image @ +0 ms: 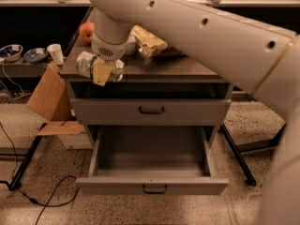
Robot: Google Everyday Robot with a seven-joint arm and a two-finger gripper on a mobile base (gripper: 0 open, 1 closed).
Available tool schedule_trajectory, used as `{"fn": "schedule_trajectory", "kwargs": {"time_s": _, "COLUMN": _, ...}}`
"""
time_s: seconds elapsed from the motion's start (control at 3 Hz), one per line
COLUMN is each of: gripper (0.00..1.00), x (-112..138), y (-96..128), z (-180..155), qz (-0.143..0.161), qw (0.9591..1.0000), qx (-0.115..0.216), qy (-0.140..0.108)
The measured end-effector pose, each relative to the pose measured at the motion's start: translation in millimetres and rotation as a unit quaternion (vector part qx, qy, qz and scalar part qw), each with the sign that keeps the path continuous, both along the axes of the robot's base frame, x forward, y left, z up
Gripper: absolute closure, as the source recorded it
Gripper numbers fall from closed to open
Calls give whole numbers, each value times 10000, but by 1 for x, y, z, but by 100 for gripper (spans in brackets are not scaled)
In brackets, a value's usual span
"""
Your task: Place 7up can into middle drawer
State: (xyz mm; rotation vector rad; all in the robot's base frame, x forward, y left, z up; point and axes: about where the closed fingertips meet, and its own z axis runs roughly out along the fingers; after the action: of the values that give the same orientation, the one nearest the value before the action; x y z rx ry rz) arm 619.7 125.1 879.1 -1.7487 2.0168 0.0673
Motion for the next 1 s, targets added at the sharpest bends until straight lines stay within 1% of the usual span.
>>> {"fn": "schedule_trajectory", "kwargs": {"time_s": 0.33, "gripper": 100, "x": -14, "y": -21, "z": -38, "qz": 12, "qw": 9999, "qx": 160, "qy": 36}}
{"fn": "schedule_trajectory", "kwargs": {"time_s": 0.67, "gripper": 100, "x": -13, "y": -33, "z": -94, "qz": -55, "qw": 9992, "qx": 352, "qy": 170}}
{"fn": "schedule_trajectory", "kwargs": {"time_s": 1.0, "gripper": 100, "x": -13, "y": -28, "z": -173, "qz": 59, "qw": 9978, "qx": 503, "qy": 422}}
